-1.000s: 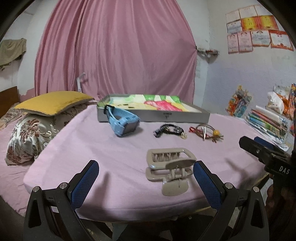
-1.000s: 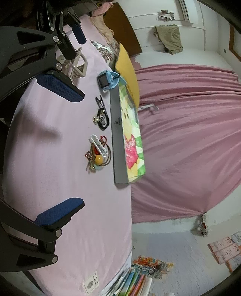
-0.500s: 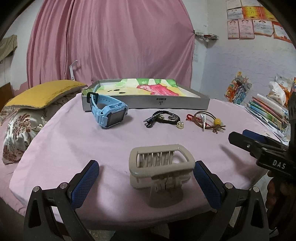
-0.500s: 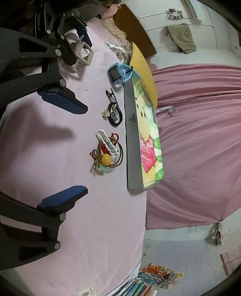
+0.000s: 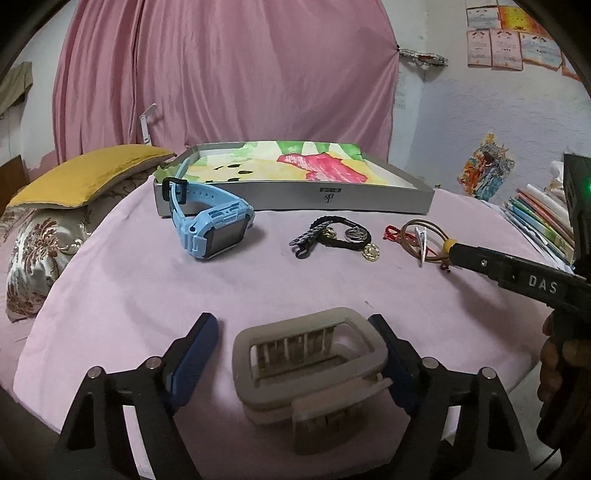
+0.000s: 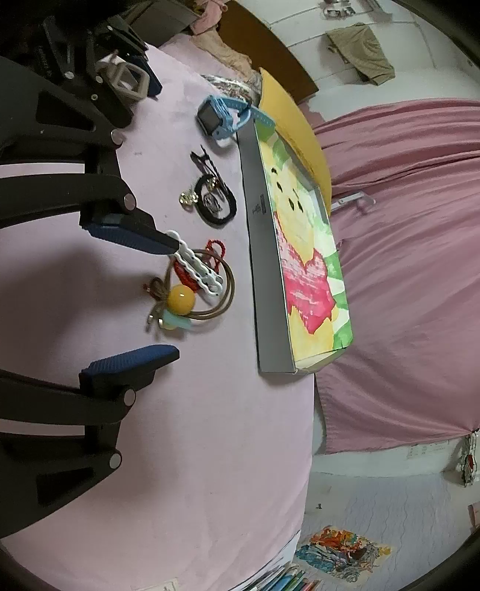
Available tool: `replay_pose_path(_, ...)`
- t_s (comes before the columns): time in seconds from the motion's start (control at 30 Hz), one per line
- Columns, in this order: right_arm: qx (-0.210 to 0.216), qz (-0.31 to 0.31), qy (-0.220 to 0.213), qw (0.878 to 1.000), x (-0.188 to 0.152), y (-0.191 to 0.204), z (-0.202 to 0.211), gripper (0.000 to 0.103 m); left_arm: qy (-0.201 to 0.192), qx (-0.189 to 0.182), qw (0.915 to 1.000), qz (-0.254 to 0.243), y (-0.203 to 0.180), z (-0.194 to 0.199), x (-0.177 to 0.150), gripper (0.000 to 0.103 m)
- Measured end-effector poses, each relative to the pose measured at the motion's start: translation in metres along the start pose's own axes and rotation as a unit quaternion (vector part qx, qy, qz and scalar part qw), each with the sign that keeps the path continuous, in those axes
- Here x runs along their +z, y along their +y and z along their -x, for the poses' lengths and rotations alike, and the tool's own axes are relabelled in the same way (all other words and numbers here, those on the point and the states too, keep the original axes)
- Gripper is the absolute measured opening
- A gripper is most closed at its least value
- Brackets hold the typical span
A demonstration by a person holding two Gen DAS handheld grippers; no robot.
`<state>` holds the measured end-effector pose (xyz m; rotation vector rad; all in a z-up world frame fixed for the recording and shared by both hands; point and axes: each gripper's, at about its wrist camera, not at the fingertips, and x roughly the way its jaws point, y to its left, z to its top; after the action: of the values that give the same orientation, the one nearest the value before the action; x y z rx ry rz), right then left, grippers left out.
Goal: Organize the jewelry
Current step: 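Grasp the beige claw clip with the left gripper while the right grasps the yellow-bead hair tie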
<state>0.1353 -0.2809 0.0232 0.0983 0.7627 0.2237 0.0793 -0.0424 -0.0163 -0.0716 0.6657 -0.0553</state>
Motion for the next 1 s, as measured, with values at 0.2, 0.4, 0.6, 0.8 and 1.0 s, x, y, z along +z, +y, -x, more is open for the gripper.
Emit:
replay_pose_path(0.2,-0.005,-0.009,0.030,0.999,0.008,0.001,-0.020,0.029,0.002,0.023,0.9996,-0.019,-0.009,-0.005,0.003,0.061)
replay_pose_path(0.4,0.006,-0.012,0.019,1.000,0.007,0.000,-0.020,0.024,-0.001,0.019,0.9996,-0.019,-0.008,-0.005,0.003,0.061)
replay_pose_path(0.6,0.012,0.009,-0.031,0.999,0.000,0.006,-0.004,0.024,-0.010,0.008,0.9999,-0.007,-0.004,-0.004,0.002,0.061)
replay_pose_path(0.8,0.008,0.052,-0.072,0.996,-0.008,0.020,0.015,0.024,-0.026,0.001,0.9997,0.001,-0.002,0.000,0.004,0.061)
replay_pose_path(1.0,0.008,0.082,-0.112,0.990,-0.006,0.029,0.034,0.024,-0.053,-0.004,0.9986,0.009,0.000,0.007,0.012,0.061)
